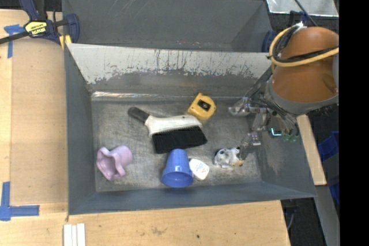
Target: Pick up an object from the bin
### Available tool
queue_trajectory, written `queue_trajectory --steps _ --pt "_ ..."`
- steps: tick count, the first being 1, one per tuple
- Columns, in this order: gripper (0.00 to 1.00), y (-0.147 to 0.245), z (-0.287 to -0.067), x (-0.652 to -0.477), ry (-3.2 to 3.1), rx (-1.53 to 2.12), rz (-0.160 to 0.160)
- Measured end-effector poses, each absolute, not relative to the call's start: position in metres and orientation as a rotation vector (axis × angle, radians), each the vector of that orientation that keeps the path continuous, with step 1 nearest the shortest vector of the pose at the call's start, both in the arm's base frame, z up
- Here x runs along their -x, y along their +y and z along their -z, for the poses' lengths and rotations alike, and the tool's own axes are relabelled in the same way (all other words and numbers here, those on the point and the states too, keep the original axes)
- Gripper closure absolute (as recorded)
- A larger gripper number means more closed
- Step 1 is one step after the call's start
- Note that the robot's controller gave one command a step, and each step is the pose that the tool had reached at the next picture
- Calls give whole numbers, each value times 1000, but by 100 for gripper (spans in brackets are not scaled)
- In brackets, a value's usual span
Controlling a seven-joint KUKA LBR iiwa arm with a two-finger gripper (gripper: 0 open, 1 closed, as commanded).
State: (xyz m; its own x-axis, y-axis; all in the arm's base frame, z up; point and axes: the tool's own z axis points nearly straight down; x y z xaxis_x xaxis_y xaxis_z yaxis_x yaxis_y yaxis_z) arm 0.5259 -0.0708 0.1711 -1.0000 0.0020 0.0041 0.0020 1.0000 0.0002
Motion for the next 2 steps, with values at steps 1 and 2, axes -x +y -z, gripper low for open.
queue_trajectory --steps 1,2 --pt "0 -71 -175 -528 -3145 0 -1" --pt "0 -80 -155 -527 -3145 -217 -2"
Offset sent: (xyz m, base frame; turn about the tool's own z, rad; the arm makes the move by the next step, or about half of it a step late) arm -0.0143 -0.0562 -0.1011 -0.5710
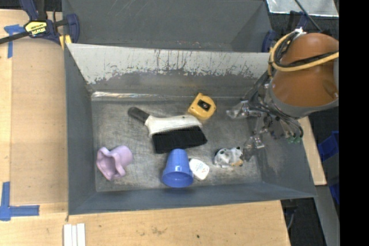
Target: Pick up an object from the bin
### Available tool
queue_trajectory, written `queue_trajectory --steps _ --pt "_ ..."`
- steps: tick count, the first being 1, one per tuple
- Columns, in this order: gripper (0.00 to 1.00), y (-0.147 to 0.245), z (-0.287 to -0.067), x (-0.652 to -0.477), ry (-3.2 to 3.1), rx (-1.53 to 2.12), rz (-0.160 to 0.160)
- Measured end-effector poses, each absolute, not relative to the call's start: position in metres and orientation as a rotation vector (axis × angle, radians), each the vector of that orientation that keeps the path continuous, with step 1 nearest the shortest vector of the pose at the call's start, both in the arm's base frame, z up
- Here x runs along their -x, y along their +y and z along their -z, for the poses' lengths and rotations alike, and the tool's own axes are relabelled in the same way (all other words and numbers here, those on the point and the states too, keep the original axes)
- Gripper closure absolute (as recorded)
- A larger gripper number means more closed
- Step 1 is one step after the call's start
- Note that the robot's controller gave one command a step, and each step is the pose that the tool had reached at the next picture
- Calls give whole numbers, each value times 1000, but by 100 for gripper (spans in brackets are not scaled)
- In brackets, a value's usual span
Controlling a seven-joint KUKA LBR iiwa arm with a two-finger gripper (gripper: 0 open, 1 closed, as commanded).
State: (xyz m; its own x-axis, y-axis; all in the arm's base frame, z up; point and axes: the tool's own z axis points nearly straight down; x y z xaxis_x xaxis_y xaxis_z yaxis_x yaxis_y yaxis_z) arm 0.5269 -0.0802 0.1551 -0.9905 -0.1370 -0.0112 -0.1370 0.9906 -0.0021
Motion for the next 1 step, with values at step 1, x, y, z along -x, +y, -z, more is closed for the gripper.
queue_trajectory --steps 1 --pt "0 -94 -93 -516 3082 571 6"
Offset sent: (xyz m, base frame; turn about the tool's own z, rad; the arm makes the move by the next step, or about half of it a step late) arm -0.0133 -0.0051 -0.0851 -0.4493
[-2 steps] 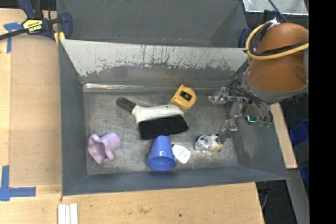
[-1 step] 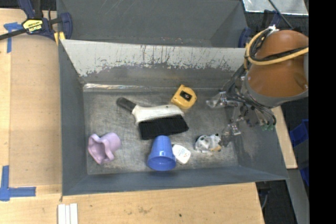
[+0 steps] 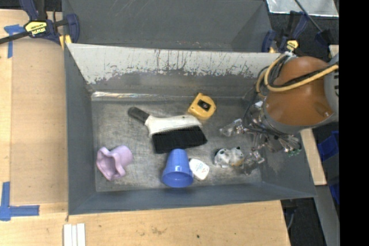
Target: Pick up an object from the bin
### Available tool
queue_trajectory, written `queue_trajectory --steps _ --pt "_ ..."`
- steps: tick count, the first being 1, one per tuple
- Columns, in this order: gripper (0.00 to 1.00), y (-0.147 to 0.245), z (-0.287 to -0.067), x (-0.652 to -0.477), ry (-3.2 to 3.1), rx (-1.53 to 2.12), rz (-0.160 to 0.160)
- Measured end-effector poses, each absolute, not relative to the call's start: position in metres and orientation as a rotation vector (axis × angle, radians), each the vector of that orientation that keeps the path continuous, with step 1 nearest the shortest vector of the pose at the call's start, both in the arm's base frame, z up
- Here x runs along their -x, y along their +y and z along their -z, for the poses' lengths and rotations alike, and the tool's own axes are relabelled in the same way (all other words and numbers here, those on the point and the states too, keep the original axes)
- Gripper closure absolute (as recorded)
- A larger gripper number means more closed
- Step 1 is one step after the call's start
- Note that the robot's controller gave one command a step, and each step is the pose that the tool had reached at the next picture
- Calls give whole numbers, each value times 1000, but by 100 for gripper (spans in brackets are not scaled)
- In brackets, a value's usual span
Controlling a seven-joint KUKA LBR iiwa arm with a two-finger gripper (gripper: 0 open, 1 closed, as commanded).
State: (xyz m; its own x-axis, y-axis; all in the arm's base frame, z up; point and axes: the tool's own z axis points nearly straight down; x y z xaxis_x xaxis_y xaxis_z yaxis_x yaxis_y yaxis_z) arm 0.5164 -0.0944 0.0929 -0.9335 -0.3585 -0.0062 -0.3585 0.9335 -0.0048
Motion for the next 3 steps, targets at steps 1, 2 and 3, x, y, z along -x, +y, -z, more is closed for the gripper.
queue_trajectory --steps 1,2,3 --pt "100 -87 -74 -518 2997 903 10" --pt "100 -87 -74 -518 2997 903 10" --pt "100 -106 -220 -516 2883 1231 7"
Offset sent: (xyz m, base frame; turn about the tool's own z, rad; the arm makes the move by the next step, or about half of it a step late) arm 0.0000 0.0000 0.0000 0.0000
